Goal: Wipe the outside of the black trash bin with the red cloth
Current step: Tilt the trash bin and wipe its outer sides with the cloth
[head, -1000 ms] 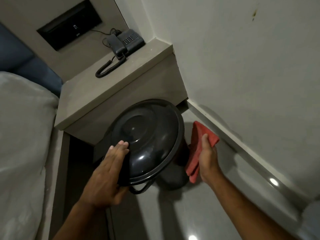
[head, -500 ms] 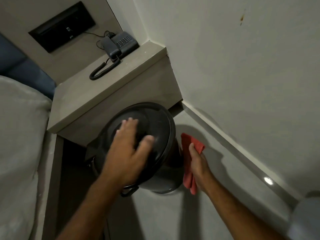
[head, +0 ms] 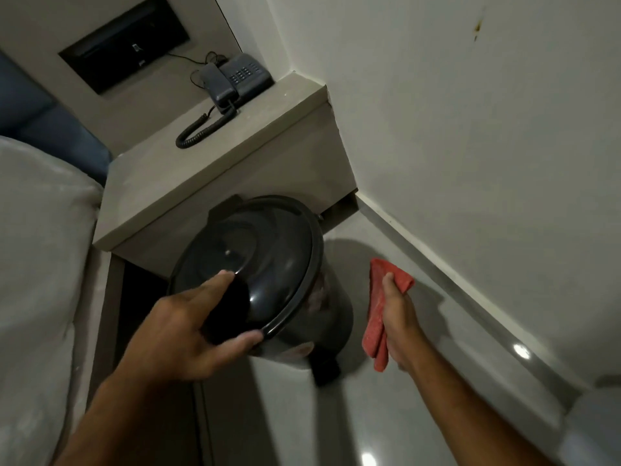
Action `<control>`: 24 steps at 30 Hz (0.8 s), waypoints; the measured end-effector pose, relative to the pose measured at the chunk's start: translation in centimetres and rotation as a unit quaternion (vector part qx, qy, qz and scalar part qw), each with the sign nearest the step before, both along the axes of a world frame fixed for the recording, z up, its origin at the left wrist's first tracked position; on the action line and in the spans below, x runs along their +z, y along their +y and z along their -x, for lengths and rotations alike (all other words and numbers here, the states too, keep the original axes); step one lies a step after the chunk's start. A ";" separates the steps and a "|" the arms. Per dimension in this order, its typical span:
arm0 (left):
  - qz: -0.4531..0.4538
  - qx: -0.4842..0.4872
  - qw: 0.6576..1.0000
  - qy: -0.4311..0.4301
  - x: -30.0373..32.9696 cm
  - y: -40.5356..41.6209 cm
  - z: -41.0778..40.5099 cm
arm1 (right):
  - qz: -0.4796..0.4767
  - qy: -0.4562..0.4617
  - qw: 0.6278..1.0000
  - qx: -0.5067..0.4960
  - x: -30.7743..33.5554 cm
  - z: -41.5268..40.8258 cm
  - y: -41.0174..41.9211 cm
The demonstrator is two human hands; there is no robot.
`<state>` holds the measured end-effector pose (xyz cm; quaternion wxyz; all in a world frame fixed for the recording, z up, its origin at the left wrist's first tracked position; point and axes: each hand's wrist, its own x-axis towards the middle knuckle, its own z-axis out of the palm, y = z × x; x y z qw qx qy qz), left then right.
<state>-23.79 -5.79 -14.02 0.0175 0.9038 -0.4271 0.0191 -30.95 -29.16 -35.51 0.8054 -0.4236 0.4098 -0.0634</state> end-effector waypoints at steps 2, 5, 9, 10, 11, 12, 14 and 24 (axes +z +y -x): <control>0.000 0.005 1.000 -0.012 -1.2 -1.9 0.5 | -0.007 -0.006 1.000 0.005 -0.2 0.0 0.5; -0.077 0.000 0.996 -0.035 -3.5 -4.2 1.2 | -0.015 -0.006 1.000 0.013 0.0 0.0 1.0; -0.040 0.007 0.998 -0.048 -3.0 -4.3 0.7 | -0.003 -0.014 1.000 0.017 0.3 0.0 0.8; -0.017 0.013 0.999 -0.045 -2.5 -3.9 0.4 | 0.007 -0.018 1.000 0.020 0.5 0.1 0.8; 0.015 0.019 0.999 -0.038 -2.0 -3.4 0.0 | 0.018 -0.020 0.999 0.024 0.7 0.1 0.8; 0.058 0.026 0.998 -0.023 -1.5 -2.7 -0.5 | 0.032 -0.021 0.999 0.029 0.7 0.1 0.8; 0.144 0.032 0.989 0.016 -0.6 -1.0 -1.6 | 0.053 -0.027 0.997 0.051 0.5 0.0 1.1; 0.283 0.113 0.946 0.111 0.0 0.3 -2.5 | 0.404 -0.027 0.902 0.148 7.1 -6.2 3.7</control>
